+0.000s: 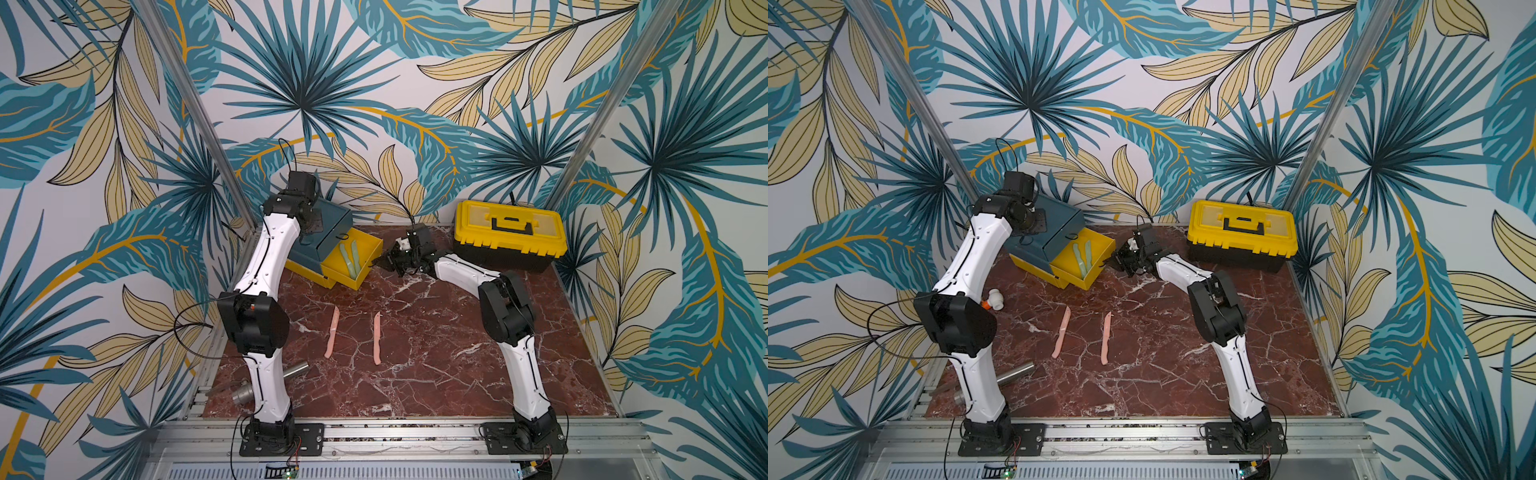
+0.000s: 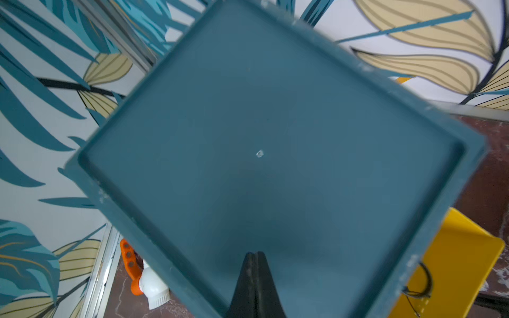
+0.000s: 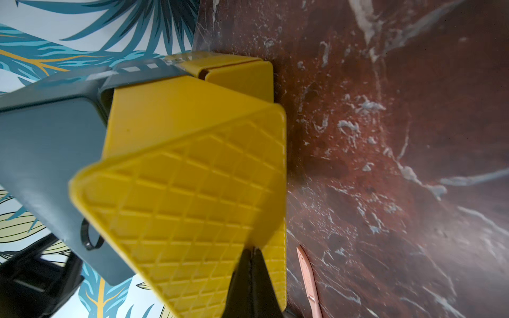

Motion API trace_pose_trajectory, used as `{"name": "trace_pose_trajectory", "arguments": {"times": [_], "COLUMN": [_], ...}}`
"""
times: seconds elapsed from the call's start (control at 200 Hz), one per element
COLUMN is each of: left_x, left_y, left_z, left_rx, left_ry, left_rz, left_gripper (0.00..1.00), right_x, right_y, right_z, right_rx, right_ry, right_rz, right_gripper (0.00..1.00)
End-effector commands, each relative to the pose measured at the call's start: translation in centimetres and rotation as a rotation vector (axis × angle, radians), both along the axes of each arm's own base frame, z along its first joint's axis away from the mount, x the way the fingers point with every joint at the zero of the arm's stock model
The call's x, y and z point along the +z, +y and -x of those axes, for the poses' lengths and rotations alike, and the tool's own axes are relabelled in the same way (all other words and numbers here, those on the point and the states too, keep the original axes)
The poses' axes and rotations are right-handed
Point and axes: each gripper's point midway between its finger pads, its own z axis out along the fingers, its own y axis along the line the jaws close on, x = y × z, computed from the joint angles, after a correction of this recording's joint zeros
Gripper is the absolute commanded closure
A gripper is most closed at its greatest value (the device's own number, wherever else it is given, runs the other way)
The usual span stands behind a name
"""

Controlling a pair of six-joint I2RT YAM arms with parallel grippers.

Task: Place the fruit knives into the drawer by color
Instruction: Close the drawer of the storage box.

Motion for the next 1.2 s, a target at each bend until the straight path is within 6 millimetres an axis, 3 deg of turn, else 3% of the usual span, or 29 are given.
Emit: {"name": "trace_pose_trajectory", "arguments": {"times": [0.0,0.3,0.406,0.551,0.836,0.911,1.017,1.197], "left_x": [-1.0,-5.3,-6.0,-6.8,-7.8,-7.9,-8.0,-8.3], "left_y": [0.7,0.3,0.0,-0.5,-0.7,-0.7,-0.6,-0.7], "left_z": [0.7,1.7,2.0,2.4,3.1,3.1,3.2,3.3], "left_rx": [0.022,0.010,0.007,-0.001,-0.011,-0.012,-0.013,-0.015], "left_ry": [0.022,0.138,0.156,0.177,0.201,0.203,0.206,0.213], "left_rz": [0.069,0.113,0.128,0.158,0.168,0.164,0.165,0.168], "left_gripper": [1.00,1.00,1.00,1.00,1.00,1.00,1.00,1.00], "right_x": [1.3,3.6,3.2,2.2,2.3,1.9,-0.2,-2.7], "right_y": [1.4,7.8,10.1,11.6,10.6,9.6,8.0,6.2], "right_z": [-1.2,-3.0,-3.0,-3.1,-2.5,-1.9,-0.8,0.2], "right_rx": [0.000,0.061,0.082,0.074,0.094,0.098,0.107,0.096], "right_ry": [-0.024,-0.078,-0.070,-0.056,-0.094,-0.102,-0.068,-0.026], "right_rz": [-0.073,-0.209,-0.232,-0.260,-0.201,-0.135,-0.039,0.029], "right_gripper": [1.00,1.00,1.00,1.00,1.00,0.82,0.56,0.51]}}
